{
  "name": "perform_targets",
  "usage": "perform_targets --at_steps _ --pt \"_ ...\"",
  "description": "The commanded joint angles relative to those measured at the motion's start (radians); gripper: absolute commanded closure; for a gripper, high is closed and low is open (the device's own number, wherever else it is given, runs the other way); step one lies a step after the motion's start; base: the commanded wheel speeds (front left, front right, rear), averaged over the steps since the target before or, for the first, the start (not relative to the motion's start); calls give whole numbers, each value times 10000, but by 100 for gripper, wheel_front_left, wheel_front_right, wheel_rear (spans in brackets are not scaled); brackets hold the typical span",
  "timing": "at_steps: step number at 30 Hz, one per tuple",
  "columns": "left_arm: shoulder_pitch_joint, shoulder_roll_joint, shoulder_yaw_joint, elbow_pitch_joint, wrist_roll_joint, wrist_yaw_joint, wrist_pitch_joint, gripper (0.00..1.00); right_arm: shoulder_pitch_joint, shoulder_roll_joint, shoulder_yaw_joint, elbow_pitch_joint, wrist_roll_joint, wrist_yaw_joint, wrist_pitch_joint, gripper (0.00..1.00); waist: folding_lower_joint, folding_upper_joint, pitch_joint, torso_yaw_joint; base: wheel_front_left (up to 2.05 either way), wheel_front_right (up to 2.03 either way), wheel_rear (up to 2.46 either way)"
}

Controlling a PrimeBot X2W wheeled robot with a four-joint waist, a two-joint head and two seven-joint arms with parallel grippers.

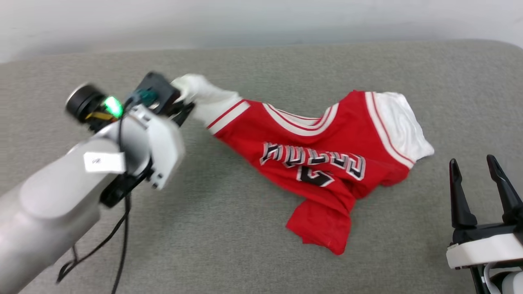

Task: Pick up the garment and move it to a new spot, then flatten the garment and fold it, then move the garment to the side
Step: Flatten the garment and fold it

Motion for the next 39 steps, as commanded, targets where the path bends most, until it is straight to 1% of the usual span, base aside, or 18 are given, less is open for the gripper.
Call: perform_targets --at_steps 1,2,3,5,9,14,16,18,20,24,25,28,31,35,39 --pt "454 339 101 -206 -186 276 -128 100 115 -25 -32 4 -72 -14 -20 0 1 0 -172 265 0 0 0" --pt "735 578 170 -357 -311 476 -245 100 157 -24 -56 -5 -73 -14 -20 0 1 0 -187 329 0 0 0" --pt "735 578 170 -357 -311 476 -245 100 157 -24 -56 -5 -73 -14 -20 0 1 0 -187 329 0 0 0" --pt "1342 1029 234 -603 -568 826 -410 100 245 -8 -63 -5 -87 -14 -20 0 1 0 -203 418 0 0 0" --pt "2441 1675 404 -890 -1141 1442 -829 100 232 6 -98 73 -93 -14 -20 0 1 0 -199 535 0 0 0" --pt "3818 2013 532 -870 -2020 1960 -1320 100 272 -49 -98 201 -102 -14 -20 0 1 0 -210 558 0 0 0" --pt "4305 1992 504 -783 -2322 2034 -1462 100 272 -79 -127 252 -106 -14 -20 0 1 0 -205 544 0 0 0" --pt "4726 1842 459 -663 -2650 2006 -1496 100 275 -102 -163 294 -109 -14 11 0 1 0 -201 537 0 0 0" --pt "5020 1729 386 -390 -2820 1922 -1538 100 273 -124 -166 331 -108 -14 33 0 1 0 -211 525 0 0 0" --pt "5470 1304 365 212 -3233 1667 -1636 100 326 -154 -159 415 -107 -14 58 0 1 0 -341 522 0 0 0" --pt "5595 1205 523 450 -3285 1778 -2082 0 384 -172 -173 451 -91 -14 102 0 1 0 -508 570 0 0 0" --pt "5631 1280 902 358 -3265 2064 -2877 0 485 -192 -231 462 -37 -14 145 0 1 0 -692 657 0 0 0" --pt "5746 1466 1305 -59 -3155 2513 -3466 0 514 -222 -304 435 8 -14 189 0 1 0 -852 777 0 0 0" --pt "5962 1764 1952 -1101 -2908 3137 -3783 0 488 -348 -397 343 63 -14 239 0 1 0 -1015 958 0 0 0" --pt "6205 2074 2907 -2241 -2214 3985 -3838 0 109 -686 -234 249 167 -14 421 0 1 0 -1069 1098 0 0 0"
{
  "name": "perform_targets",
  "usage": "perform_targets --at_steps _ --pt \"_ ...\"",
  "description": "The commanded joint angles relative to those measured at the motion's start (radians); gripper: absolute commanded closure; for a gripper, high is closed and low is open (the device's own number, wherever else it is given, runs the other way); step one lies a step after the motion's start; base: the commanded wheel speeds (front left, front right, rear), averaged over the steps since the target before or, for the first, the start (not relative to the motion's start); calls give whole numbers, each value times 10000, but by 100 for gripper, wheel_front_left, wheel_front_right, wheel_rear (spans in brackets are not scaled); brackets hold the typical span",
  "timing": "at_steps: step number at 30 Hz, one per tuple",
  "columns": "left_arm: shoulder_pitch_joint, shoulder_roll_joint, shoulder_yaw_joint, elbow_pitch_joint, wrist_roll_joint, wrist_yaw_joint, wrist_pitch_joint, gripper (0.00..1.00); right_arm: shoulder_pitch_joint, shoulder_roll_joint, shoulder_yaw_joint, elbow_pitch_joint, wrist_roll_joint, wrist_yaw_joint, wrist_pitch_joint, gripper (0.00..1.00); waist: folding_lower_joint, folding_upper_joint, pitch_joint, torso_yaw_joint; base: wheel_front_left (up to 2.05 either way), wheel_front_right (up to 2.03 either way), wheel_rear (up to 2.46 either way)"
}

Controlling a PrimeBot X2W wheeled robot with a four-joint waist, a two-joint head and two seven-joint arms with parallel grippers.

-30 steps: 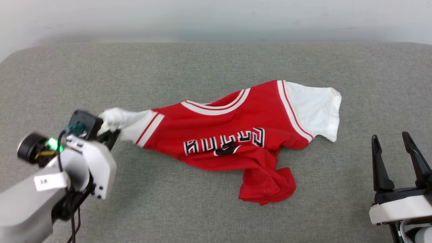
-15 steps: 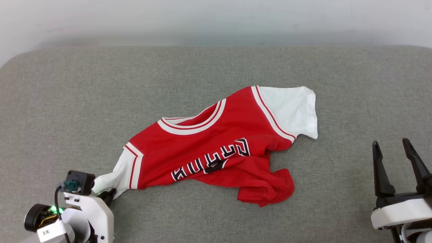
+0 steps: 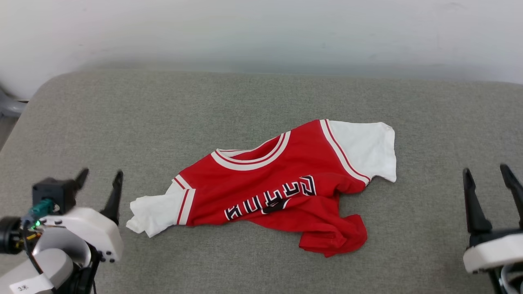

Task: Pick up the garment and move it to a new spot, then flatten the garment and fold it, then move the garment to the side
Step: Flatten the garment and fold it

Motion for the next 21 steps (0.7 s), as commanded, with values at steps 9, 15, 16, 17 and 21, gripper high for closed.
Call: perform_targets --at_steps 9,15,16,17,21 --pt "1564 -752 2513 -1801 2660 1480 -64 0 -2410 -2030 1408 32 1263 -14 1945 0 1 0 313 399 0 0 0" --pt "2411 -2133 3810 -2375 4686 1782 -62 0 -4350 -3821 3150 767 3084 -14 4621 0 1 0 935 961 0 0 0" --pt "2472 -2395 3998 -2422 5022 1740 -62 0 -4653 -4106 3465 883 3373 -14 5101 0 1 0 1054 1081 0 0 0" --pt "2579 -2626 4121 -2432 5350 1673 -61 0 -4938 -4336 3789 1042 3702 -14 5633 0 1 0 1176 1200 0 0 0" --pt "2863 -3778 4744 -2552 6424 1355 -54 0 -6117 -5100 4950 1609 4743 -16 7576 0 1 0 1666 1653 0 0 0"
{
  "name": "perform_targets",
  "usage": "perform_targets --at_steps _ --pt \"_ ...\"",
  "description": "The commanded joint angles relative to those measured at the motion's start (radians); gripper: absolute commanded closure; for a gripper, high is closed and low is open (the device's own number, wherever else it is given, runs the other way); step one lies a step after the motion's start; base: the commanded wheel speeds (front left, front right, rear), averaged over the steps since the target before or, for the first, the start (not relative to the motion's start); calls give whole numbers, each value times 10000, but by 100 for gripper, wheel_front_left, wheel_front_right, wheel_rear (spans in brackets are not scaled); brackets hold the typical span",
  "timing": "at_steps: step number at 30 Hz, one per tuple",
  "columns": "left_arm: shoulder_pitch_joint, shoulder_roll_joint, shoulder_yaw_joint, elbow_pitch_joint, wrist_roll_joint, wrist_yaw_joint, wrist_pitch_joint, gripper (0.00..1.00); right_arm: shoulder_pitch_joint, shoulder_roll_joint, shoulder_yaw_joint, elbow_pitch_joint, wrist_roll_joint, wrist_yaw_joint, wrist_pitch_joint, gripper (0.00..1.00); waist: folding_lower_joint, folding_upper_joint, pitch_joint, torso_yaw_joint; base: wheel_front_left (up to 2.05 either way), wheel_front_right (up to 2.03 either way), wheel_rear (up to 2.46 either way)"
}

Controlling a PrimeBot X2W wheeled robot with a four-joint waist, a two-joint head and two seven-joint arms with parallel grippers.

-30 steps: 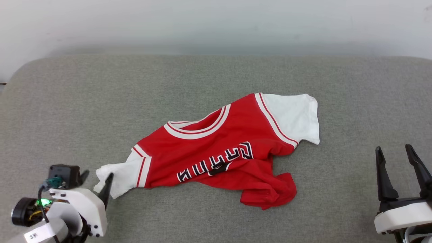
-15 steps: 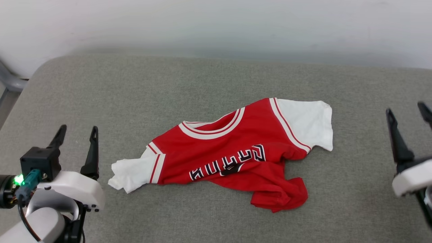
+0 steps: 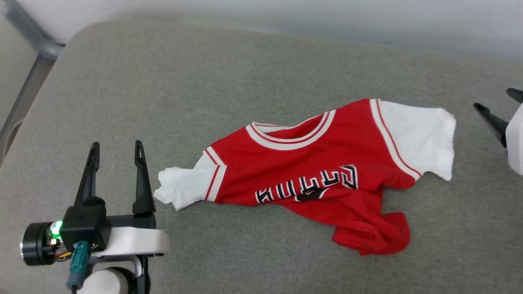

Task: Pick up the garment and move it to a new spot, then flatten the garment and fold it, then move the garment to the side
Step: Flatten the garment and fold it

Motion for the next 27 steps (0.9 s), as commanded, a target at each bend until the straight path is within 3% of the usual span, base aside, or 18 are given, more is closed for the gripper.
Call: perform_targets --at_steps 1,5,9,18,25,26,27 --pt "122 -260 227 -24 245 -126 -23 0 -369 -139 250 200 231 -14 464 0 0 0 446 435 0 0 0" --pt "361 -1254 826 -29 933 -691 -23 0 -1307 -537 1100 864 711 -14 2114 0 0 0 894 822 0 0 0" --pt "496 -2122 1404 34 1503 -1240 -23 0 -2052 -754 1798 1416 891 -14 2988 0 0 0 1330 1129 0 0 0" --pt "549 -3573 2581 90 2462 -2423 -24 0 -2610 -854 3224 2611 842 -14 3419 0 0 0 2124 1398 0 0 0" --pt "490 -4111 3194 118 3000 -2988 -24 0 -2275 -708 3898 3257 1278 -14 3453 0 0 0 2259 1297 0 0 0" --pt "501 -4170 3286 125 3061 -3053 -24 0 -2293 -688 3917 3287 1367 -14 3288 15 0 0 2237 1252 0 0 0" --pt "523 -4210 3375 161 3116 -3140 -24 0 -2343 -663 3926 3305 1451 -14 3151 100 0 0 2203 1208 0 0 0"
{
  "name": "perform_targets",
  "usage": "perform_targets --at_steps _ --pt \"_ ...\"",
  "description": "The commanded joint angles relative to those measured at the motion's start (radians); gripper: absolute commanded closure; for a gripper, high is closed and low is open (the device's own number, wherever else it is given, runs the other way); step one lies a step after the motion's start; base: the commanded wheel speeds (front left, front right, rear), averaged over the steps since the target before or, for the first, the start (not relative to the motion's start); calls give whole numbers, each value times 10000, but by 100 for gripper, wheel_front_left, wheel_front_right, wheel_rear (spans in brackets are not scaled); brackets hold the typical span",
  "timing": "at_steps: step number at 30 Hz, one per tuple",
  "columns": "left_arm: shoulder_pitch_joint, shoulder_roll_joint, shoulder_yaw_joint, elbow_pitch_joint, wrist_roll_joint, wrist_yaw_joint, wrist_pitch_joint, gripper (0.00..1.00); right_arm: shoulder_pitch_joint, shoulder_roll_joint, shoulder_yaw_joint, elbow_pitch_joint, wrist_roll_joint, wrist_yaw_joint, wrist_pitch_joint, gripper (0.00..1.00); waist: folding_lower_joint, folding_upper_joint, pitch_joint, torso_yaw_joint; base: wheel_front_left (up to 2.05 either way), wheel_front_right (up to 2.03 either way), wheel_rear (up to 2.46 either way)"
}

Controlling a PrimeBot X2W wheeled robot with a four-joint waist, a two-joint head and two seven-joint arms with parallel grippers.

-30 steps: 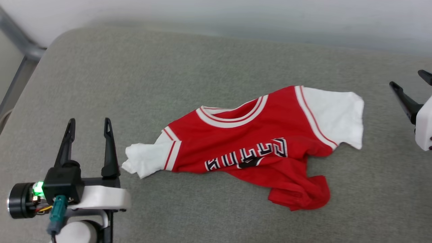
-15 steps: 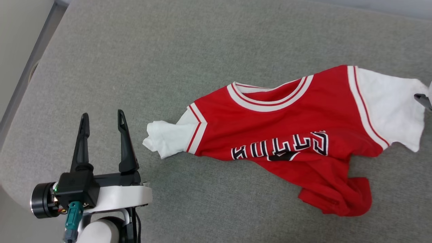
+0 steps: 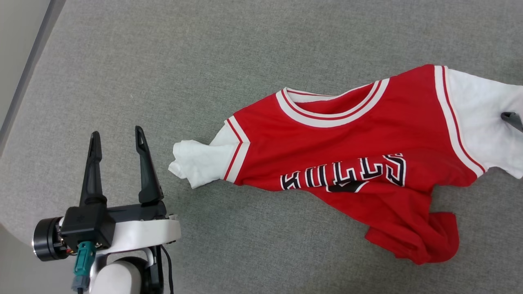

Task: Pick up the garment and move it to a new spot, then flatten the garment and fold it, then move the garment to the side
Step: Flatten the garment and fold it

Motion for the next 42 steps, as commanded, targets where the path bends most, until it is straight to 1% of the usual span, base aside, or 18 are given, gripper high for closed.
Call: perform_targets --at_steps 1,5,8,12,16,22,25,32,35,38,39,40,42 --pt "30 -7 70 15 40 -55 -24 0 559 250 414 353 26 -14 60 100 0 0 -62 -65 0 0 0" --pt "177 -152 360 159 253 -287 -24 0 213 216 192 189 317 -16 -1062 100 0 0 -387 -297 0 0 0" --pt "333 -194 530 279 386 -426 -24 0 180 78 83 -155 509 -14 -2166 100 0 0 -763 -444 0 0 0" --pt "607 -173 814 421 533 -575 -24 0 709 -285 -58 -737 880 -14 -3393 100 0 0 -1335 -708 0 0 0" --pt "1000 -115 1088 527 614 -673 -24 0 1580 -788 -459 -1392 1256 -16 -4216 100 0 0 -1871 -1047 0 0 0" --pt "1474 -49 1420 630 687 -843 -24 0 3597 -1393 -1179 -1936 1654 -16 -4822 100 0 0 -2458 -1583 0 0 0" --pt "1589 -52 1523 701 710 -932 -24 0 4764 -1450 -1665 -1995 1848 -15 -5014 100 0 0 -2684 -1775 0 0 0" --pt "1705 -58 1648 834 762 -1108 -24 0 7583 -1197 -2833 -1677 2441 -16 -5173 100 0 0 -3005 -1994 0 0 0" --pt "1709 -84 1658 880 793 -1187 -24 0 8402 -893 -3127 -1480 2476 -15 -5047 100 0 0 -3037 -2058 0 0 0" --pt "1699 -126 1646 946 802 -1224 -24 0 8804 -553 -3309 -1212 2299 -15 -4997 100 0 0 -3065 -2077 0 0 0" --pt "1687 -134 1645 973 812 -1228 -24 0 8838 -440 -3388 -1143 2164 -15 -5091 45 0 0 -3078 -2076 0 0 0" --pt "1682 -140 1661 994 821 -1244 -24 0 8826 -302 -3531 -1083 2042 -16 -5255 0 0 0 -3094 -2082 0 0 0" --pt "1704 -158 1679 1044 831 -1266 -24 0 8689 -82 -3827 -1102 1743 -15 -5643 0 0 0 -3150 -2106 0 0 0"
